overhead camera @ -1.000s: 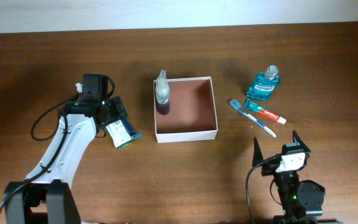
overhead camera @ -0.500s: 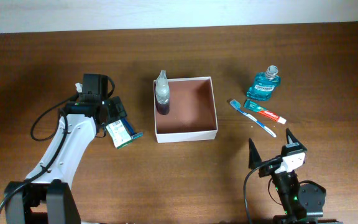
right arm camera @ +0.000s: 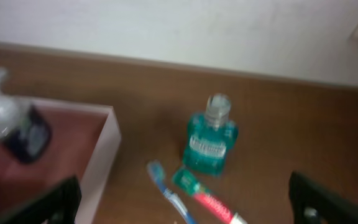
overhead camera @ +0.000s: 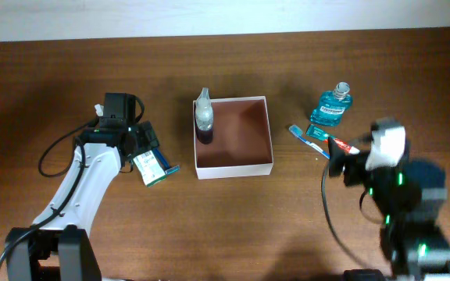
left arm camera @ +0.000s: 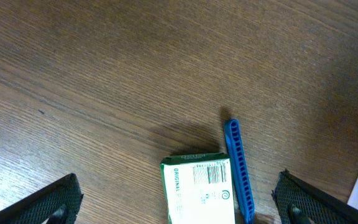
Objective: Pack container
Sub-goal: 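Reach the right gripper to the teal Listerine bottle cap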
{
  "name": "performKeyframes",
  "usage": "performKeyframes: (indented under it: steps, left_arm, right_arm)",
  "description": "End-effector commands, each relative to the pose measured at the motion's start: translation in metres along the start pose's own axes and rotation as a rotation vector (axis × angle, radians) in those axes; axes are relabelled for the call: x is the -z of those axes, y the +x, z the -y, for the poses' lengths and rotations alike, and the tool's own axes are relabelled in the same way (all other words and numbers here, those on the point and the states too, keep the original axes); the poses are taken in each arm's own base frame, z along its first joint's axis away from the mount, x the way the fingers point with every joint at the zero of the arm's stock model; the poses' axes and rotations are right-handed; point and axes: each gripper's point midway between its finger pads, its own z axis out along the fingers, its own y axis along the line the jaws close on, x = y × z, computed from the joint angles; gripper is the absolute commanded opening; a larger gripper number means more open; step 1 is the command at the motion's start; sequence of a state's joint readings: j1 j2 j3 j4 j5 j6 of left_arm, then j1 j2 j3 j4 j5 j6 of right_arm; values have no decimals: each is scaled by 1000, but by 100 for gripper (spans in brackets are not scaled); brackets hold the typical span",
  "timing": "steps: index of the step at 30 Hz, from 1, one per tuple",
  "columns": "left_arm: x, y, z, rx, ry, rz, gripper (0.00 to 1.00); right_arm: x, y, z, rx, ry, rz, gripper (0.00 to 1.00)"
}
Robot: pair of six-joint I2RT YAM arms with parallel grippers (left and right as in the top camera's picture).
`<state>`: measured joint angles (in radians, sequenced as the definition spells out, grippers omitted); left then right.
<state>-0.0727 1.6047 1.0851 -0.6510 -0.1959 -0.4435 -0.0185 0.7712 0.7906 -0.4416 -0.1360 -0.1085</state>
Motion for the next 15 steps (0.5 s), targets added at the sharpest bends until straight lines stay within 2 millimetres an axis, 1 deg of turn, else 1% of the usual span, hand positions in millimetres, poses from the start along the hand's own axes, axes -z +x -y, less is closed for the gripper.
performKeyframes:
  steps: [1, 4, 7, 9, 12, 15]
  left_arm:
    - [-2, 2, -1, 8, -12, -4, 99]
    - [-2, 2, -1, 8, -12, -4, 99]
    - [-2, 2, -1, 8, -12, -3, 100]
    - [-2, 2, -1, 8, -12, -4, 99]
    - [-2, 2, -1, 8, -12, -4, 100]
    - [-2, 2, -1, 8, -12, -4, 99]
  right_arm:
    - [-28, -21, 8, 58, -3, -112, 99]
    - [-55, -24, 11, 45, -21, -212, 98]
    - [-81, -21, 15, 36, -27, -287, 99]
    - [-99, -19, 17, 35, -29, -300, 99]
    - [-121, -19, 20, 36, -27, -283, 99]
    - [-133, -15, 21, 36, -27, -287, 99]
